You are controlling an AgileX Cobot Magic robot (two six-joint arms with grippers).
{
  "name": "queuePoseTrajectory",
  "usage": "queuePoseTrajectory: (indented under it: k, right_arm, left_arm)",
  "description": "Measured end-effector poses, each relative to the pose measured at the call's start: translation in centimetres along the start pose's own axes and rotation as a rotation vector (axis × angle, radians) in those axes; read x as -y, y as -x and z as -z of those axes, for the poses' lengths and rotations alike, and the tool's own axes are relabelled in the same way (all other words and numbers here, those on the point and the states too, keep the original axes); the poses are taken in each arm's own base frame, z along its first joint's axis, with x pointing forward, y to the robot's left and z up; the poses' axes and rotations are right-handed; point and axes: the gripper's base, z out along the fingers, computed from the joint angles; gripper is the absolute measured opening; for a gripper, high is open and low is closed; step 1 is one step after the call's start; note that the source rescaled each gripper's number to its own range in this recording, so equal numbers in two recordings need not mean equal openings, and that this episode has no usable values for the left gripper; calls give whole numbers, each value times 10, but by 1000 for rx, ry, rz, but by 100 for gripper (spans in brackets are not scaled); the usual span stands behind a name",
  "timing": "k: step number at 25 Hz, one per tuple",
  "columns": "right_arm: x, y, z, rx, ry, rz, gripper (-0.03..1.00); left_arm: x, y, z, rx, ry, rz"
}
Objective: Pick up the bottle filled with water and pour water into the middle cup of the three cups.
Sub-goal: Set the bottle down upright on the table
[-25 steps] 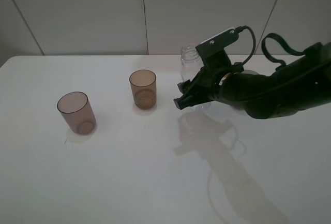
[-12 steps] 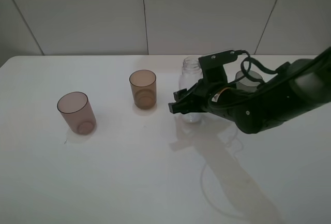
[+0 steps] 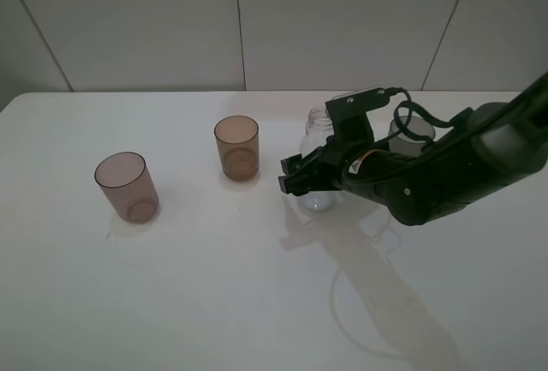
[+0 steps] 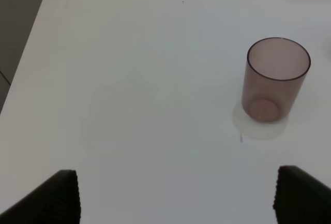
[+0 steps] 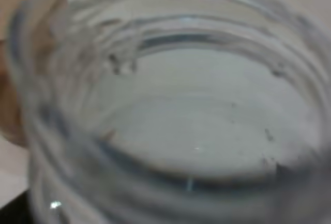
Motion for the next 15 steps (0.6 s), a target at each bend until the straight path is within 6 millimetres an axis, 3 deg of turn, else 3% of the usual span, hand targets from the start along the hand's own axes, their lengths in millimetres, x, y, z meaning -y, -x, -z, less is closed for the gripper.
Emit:
queuePoseTrajectory:
  k: [5, 15]
  right_arm:
    - [0, 19, 12, 66, 7, -9, 95]
    - [0, 86, 75, 268, 45, -33, 95]
  left_arm:
    - [0, 0, 0, 0, 0, 0]
    - [0, 0, 0, 0, 0, 0]
